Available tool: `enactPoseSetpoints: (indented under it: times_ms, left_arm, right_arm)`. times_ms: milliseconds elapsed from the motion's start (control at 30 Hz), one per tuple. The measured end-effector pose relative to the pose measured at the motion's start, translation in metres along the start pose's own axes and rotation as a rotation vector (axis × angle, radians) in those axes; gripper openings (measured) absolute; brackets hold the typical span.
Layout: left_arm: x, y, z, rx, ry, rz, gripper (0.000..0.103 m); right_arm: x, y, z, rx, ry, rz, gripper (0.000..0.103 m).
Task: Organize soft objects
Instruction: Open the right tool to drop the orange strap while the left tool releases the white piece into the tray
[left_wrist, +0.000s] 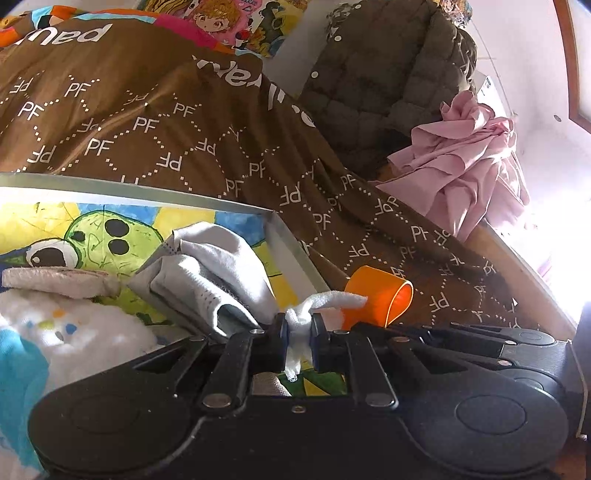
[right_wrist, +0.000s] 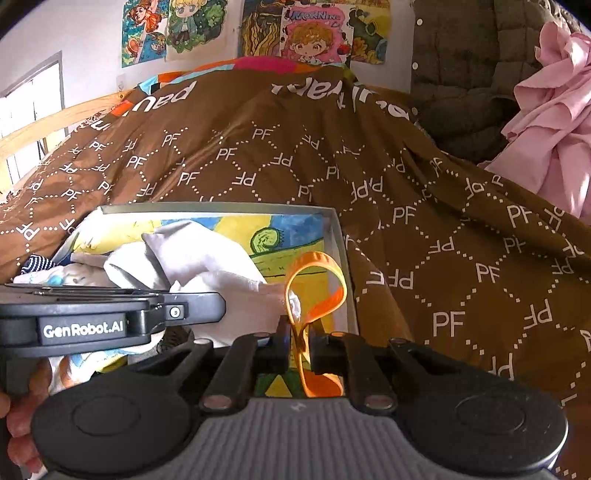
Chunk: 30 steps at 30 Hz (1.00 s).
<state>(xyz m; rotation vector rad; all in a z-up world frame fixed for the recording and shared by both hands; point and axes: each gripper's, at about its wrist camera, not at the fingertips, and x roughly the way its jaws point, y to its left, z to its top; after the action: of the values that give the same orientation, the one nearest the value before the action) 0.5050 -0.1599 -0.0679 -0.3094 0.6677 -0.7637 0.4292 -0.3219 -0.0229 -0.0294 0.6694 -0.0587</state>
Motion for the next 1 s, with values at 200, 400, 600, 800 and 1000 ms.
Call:
enactPoseSetpoints:
  times_ms: [200,400,600,800,1000]
  left_arm:
    - [0.002,-0.001,-0.003,0.014,0.016,0.011,0.015]
    - [-0.001,-0.002,-0.005,0.017,0.029,0.011,0.023]
    - [-0.007,-0.004,-0.008,0.027,0.03,0.011,0.033]
    - [-0.016,-0.006,-0.012,0.028,0.026,0.016,0.047]
    - [-0.027,-0.008,-0.014,0.022,0.005,0.033,0.064]
  right_arm:
    - [-0.001,-0.001,-0.002,0.0,0.011,-0.003,0.018]
    - [-0.004,-0.002,-0.006,0.009,0.013,-0.011,0.026]
    - [-0.01,-0.002,-0.006,0.004,0.004,-0.018,0.036]
    - [-0.02,-0.002,-0.007,-0.014,-0.014,-0.024,0.049]
    - [-0.032,-0.004,-0.009,-0.011,-0.033,-0.04,0.062]
